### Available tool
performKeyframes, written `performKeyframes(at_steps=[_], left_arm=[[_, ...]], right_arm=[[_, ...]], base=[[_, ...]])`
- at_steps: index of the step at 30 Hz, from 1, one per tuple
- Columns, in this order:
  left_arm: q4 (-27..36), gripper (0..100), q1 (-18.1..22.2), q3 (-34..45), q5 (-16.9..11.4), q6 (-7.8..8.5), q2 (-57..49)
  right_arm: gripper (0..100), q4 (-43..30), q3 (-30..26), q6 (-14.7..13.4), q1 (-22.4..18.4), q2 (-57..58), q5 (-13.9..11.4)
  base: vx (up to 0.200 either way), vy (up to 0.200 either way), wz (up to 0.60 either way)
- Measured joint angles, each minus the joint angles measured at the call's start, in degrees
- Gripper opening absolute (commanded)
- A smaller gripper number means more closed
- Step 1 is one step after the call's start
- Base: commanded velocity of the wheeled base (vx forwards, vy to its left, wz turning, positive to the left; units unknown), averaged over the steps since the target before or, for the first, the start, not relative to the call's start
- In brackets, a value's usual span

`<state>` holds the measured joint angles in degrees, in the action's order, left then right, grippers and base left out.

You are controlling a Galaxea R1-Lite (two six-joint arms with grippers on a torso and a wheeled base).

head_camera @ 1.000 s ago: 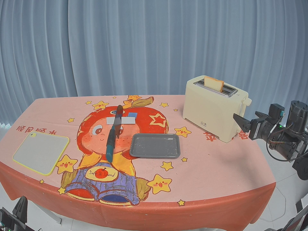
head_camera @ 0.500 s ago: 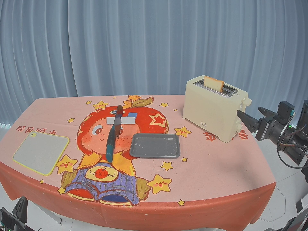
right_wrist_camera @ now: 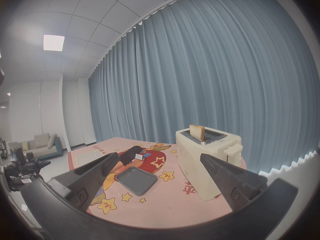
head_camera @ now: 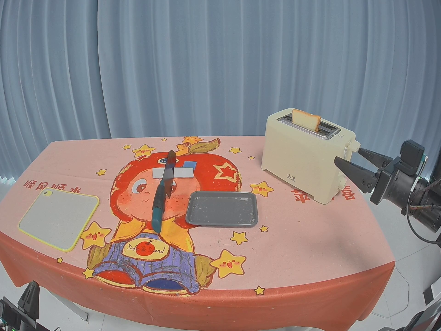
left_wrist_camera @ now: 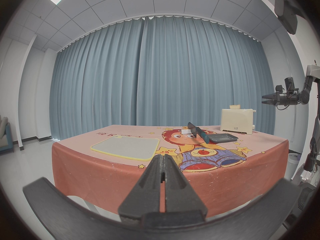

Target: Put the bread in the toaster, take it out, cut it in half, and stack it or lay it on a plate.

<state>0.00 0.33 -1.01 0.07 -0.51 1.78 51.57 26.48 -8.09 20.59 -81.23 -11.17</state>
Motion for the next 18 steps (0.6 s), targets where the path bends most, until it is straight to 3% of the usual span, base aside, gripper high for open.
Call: performKeyframes(at_steps=[18], left_arm=[[0.0, 0, 0.0, 0.0, 0.0, 0.0, 0.0]], right_arm=[[100, 0.16, 1.16, 0.88, -4.0, 1.18, 3.12]], base=[[0.0, 0.0, 0.0]])
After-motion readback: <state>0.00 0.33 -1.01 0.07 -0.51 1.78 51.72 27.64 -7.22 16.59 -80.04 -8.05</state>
